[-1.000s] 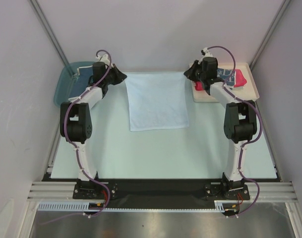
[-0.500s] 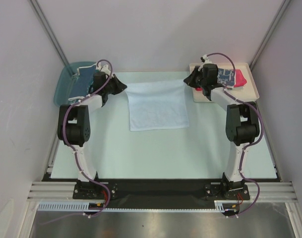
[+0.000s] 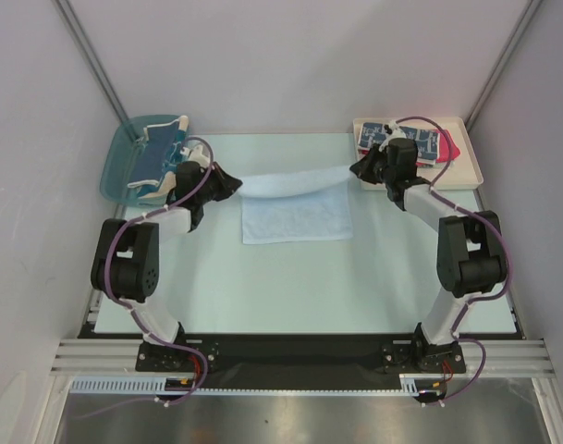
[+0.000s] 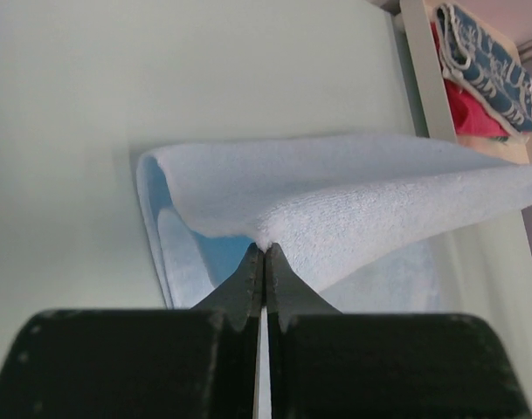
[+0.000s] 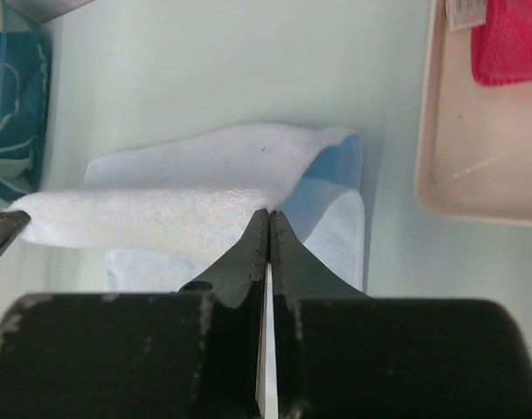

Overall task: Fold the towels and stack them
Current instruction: Fold the towel

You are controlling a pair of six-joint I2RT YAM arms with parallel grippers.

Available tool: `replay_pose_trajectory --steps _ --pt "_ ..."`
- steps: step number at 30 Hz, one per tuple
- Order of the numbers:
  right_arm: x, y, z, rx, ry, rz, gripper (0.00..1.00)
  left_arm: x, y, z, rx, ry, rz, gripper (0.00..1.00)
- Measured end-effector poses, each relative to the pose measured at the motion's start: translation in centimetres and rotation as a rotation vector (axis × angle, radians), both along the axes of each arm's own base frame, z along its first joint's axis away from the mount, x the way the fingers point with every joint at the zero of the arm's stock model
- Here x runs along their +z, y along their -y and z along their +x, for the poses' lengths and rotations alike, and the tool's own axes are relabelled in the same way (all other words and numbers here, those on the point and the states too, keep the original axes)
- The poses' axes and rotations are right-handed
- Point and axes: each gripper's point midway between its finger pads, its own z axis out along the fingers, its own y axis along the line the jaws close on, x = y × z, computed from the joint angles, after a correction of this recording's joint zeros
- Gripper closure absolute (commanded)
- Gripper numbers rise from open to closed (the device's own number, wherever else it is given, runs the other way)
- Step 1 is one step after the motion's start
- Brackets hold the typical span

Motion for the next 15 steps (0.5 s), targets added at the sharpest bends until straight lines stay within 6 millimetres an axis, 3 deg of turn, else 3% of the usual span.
replay_pose_trajectory --steps 5,15 --pt "-1.6 0.6 -2.7 -0.015 -0.039 0.005 1.00 -2.2 0.4 -2.9 0.001 -0.052 0.004 1.00" --pt "-4.6 1.0 -7.5 -0.021 -0.114 0.017 1.00 -2.6 0.5 -5.7 0.004 -0.050 0.010 1.00"
